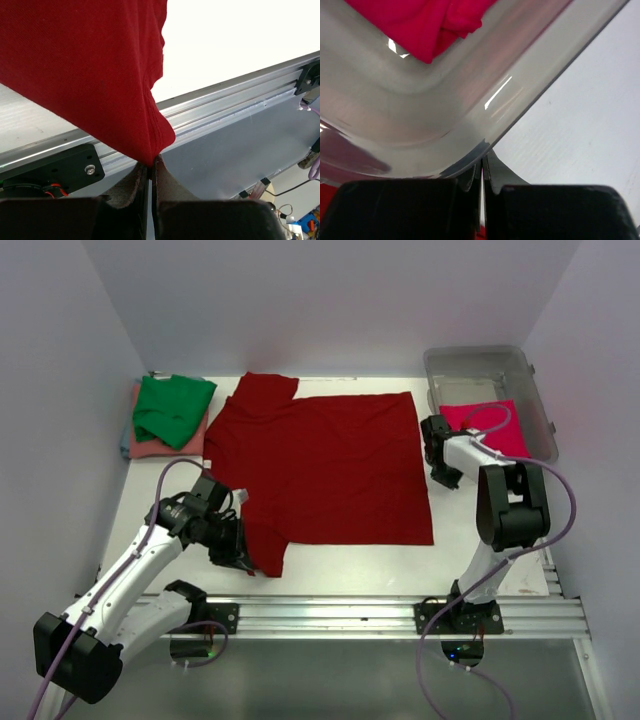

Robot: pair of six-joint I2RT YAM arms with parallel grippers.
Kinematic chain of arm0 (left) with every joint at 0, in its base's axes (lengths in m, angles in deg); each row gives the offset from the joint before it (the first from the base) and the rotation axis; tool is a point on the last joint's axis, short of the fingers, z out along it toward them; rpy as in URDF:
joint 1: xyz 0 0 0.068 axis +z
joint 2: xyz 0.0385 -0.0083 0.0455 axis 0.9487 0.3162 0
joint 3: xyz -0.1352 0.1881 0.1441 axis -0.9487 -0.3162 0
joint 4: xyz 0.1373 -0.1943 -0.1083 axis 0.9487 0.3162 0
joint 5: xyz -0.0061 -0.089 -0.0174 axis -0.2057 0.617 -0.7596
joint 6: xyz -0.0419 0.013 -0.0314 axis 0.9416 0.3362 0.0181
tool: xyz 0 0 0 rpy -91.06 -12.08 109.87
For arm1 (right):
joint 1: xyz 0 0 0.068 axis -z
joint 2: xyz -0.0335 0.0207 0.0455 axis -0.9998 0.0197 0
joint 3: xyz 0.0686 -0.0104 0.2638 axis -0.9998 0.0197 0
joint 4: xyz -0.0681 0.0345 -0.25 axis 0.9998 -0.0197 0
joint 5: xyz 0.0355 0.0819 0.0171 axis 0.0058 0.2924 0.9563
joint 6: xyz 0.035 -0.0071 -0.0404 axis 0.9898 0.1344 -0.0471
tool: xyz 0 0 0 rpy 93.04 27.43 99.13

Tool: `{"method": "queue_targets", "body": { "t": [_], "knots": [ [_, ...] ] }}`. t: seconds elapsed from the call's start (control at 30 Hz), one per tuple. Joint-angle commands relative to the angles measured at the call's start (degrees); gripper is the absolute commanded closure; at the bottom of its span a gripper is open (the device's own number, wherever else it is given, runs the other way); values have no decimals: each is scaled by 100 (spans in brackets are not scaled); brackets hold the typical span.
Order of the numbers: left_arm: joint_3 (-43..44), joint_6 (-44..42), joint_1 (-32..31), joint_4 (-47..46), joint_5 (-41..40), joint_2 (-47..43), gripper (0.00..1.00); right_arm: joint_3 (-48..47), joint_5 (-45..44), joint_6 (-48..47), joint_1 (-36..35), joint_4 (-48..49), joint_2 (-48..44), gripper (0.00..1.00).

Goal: Fold and stack the t-shirts
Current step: Fold the tshirt

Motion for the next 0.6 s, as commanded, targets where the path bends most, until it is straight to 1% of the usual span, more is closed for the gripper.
{"method": "queue_targets", "body": {
  "t": [0.0, 0.1, 0.17, 0.2, 0.27, 0.3, 0.37, 0.4, 0.43, 0.47, 0.5, 0.53, 0.57],
  "knots": [
    [-3, 83, -31, -75, 237, -54, 97, -579, -12, 23, 383, 157, 473, 100],
    [-12, 92, -31, -67, 273, -72, 97, -948, 198, -231, 392, 332, 589, 100],
    [-3, 110, -31, -67, 264, -81, 97, -967, 470, -495, 392, 508, 449, 100],
    [-3, 118, -31, -67, 272, -90, 98, -906, 602, -583, 392, 561, 213, 100],
    [-12, 136, -31, -75, 273, -98, 100, -642, 1040, -672, 384, 605, -104, 100],
    [-12, 154, -31, -67, 273, -98, 100, -520, 1217, -681, 366, 527, -488, 100],
    [-3, 162, -31, -49, 273, -98, 100, 42, 1481, -724, 218, 552, -947, 100],
    [6, 171, -31, -49, 281, -90, 100, 253, 1665, -742, 138, 579, -1263, 100],
    [32, 171, -31, -49, 273, -90, 100, 655, 1719, -803, 50, 605, -1831, 100],
    [41, 154, -40, -58, 264, -46, 100, 825, 1763, -821, -107, 597, -2150, 95],
    [41, 145, -31, -58, 264, -28, 100, 957, 1920, -839, -144, 553, -2406, 80],
    [32, 145, -31, -75, 290, -11, 100, 1097, 1974, -839, -187, 352, -2835, 48],
    [23, 136, -31, -136, 325, 33, 100, 1160, 2009, -882, -284, 281, -3004, 40]
  ]
}}
